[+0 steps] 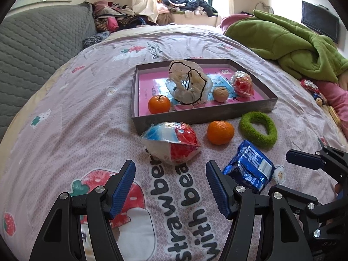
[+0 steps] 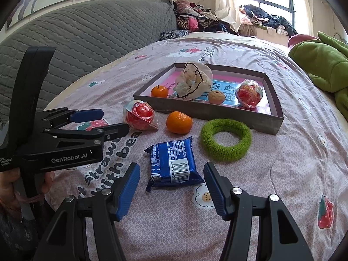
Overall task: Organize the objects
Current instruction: 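Move the left tool toward the large Kinder egg while the right tool approaches the blue biscuit pack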
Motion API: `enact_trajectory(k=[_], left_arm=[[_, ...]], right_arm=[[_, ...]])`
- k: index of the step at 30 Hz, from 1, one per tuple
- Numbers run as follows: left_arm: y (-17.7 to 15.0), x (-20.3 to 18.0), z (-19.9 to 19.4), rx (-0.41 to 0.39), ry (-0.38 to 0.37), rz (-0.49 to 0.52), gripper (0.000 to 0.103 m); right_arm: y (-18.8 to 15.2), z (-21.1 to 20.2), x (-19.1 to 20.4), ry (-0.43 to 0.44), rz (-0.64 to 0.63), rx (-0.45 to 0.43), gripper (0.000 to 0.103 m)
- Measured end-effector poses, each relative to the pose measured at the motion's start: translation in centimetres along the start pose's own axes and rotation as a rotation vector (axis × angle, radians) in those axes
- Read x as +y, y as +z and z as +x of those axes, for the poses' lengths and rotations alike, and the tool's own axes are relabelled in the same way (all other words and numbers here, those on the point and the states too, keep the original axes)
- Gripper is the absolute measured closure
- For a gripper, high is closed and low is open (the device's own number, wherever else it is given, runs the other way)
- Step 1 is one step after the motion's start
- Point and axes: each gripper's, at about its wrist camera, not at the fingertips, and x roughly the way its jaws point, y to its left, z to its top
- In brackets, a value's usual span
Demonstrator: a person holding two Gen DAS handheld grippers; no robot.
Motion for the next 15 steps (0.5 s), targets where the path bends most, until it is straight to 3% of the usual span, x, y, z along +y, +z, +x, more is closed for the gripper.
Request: enact_trajectory(k=[15], left_arm=[[0.9, 1.3, 2.4, -0.007, -0.117, -0.018, 0.03]], right_arm=[[-0.1, 2.0, -0.3, -0.022, 0.029, 0.038, 0.043]])
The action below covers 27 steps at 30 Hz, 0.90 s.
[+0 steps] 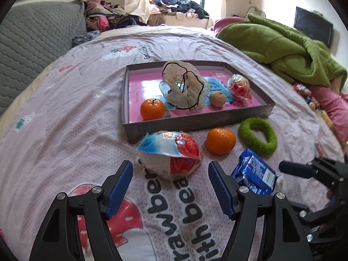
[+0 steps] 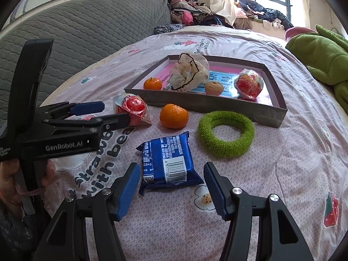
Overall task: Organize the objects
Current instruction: 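Move the left tool toward the large Kinder egg while the right tool approaches the blue biscuit pack, then close the left tool on the large Kinder egg while the right tool grasps the biscuit pack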
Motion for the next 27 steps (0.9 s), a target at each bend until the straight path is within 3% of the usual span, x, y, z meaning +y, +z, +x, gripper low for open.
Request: enact_trajectory(k=[27], left_arm=[[1.6, 1.5, 3.9, 0.005, -0.101, -0.069, 0.029]], right_arm=[[0.0, 2.7, 0.5, -0.034, -0.012, 0.034, 0.039]])
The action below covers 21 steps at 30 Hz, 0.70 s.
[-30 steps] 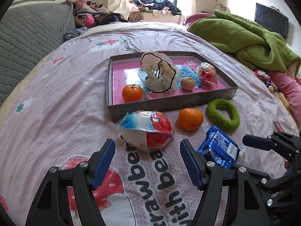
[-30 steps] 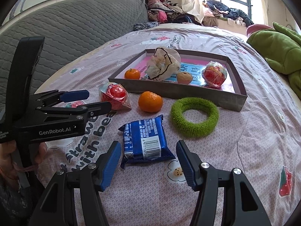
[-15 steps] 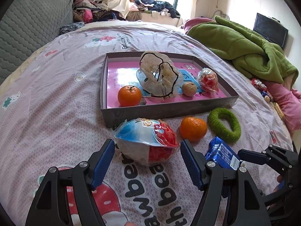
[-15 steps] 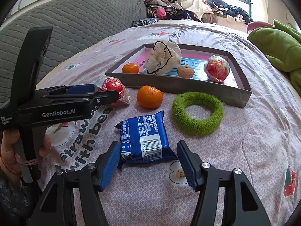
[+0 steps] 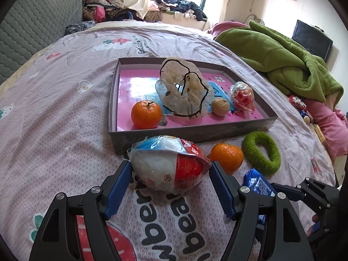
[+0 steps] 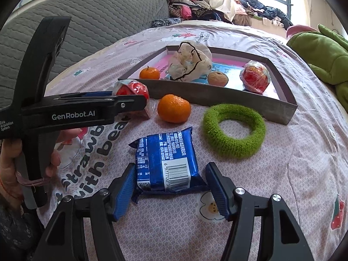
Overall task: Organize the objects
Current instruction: 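Close the left tool on the large Kinder egg while the right tool grasps the biscuit pack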
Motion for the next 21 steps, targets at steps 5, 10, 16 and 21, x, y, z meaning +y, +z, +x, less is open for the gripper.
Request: enact_trajectory(k=[5, 10, 16, 21], left_arm=[[0.5, 0.1, 0.6, 0.001, -0.002, -0.003, 0.029], [0.8, 0.0, 1.0, 0.002, 0.004, 0.001, 0.026], [1.0, 0.0, 1.9, 0.01, 0.018, -0.018, 0.026], [0.8, 0.0, 2.5, 0.023, 0.048, -0.025, 0.026]], right_arm=[[0.2, 0.3, 0.2, -0.008, -0.008, -0.004, 0.037], [0.3, 0.6, 0.6, -0.014, -0.027, -0.007, 0.037], [0.3, 0.8, 0.9, -0.014, -0.027, -0.013, 0.037], [0.3, 0.9, 0.8, -0.009, -0.023, -0.021, 0.038]])
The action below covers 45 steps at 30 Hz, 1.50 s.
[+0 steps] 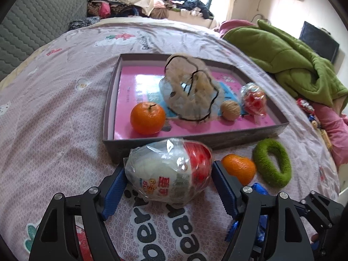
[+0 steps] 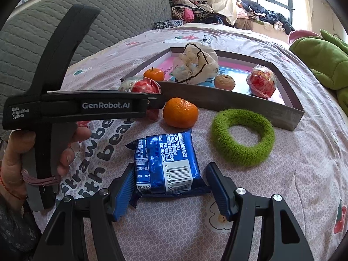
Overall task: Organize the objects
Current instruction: 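Close the left tool on the large Kinder egg while the right tool grasps the biscuit pack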
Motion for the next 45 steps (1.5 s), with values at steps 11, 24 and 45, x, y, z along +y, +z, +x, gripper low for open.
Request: enact_trajectory(k=[11, 24, 45], left_arm=[[-0.2, 0.4, 0.3, -0.004, 0.0, -0.034, 0.034], [-0.5, 0.9, -0.5, -0.013, -0.034, -0.051, 0.038], [-1.2, 1.1, -3.5, -0.052, -0.037, -0.07, 0.038]], right_arm=[[-0.2, -0.2, 0.0, 0.007, 0.003, -0.012, 0.039], [-0.1, -0.2, 0.0, 0.024, 0.011, -0.015, 0.039], [0.3, -1.4, 0.0, 0.039, 0.014, -0.04, 0.04]])
